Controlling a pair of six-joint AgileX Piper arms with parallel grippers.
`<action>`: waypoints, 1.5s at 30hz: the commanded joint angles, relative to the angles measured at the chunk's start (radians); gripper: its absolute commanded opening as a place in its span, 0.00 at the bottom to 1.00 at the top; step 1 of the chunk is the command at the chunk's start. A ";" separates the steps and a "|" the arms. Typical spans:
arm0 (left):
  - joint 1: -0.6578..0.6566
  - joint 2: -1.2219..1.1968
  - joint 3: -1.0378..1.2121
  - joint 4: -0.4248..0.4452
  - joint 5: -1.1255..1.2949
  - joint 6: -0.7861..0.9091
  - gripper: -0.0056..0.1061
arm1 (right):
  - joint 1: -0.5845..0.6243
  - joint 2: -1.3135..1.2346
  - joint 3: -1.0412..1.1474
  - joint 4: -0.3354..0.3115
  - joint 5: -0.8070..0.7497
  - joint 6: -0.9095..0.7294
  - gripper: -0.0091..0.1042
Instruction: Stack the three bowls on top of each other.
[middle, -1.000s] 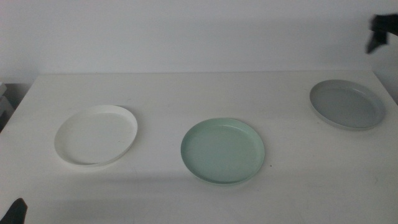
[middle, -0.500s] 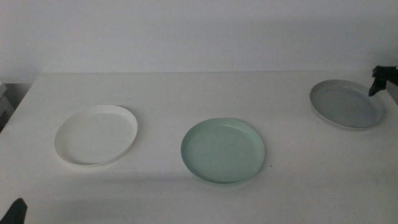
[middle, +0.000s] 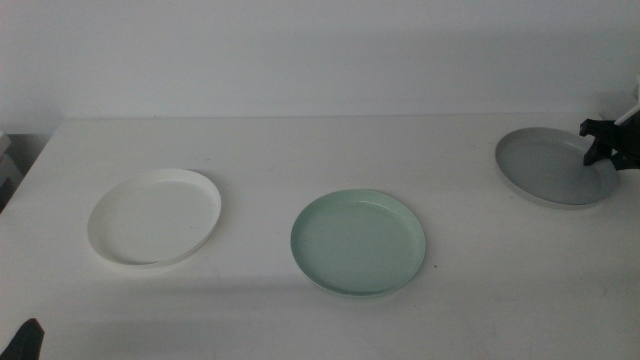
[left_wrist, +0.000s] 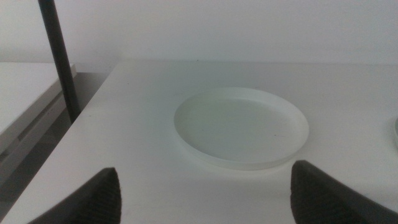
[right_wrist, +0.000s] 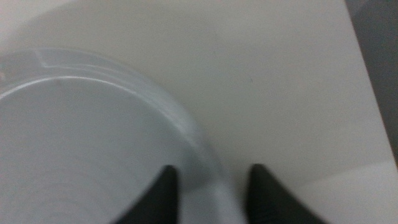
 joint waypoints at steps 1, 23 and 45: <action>0.001 -0.014 -0.005 -0.001 -0.074 -0.009 0.99 | -0.006 -0.054 -0.026 0.018 -0.010 -0.034 0.21; 0.001 -0.014 -0.005 -0.001 -0.074 -0.009 0.99 | 0.319 -0.705 0.616 0.241 -0.151 -0.106 0.07; 0.001 -0.014 -0.005 -0.001 -0.074 -0.009 0.99 | 0.625 -0.557 0.758 0.247 -0.394 -0.077 0.07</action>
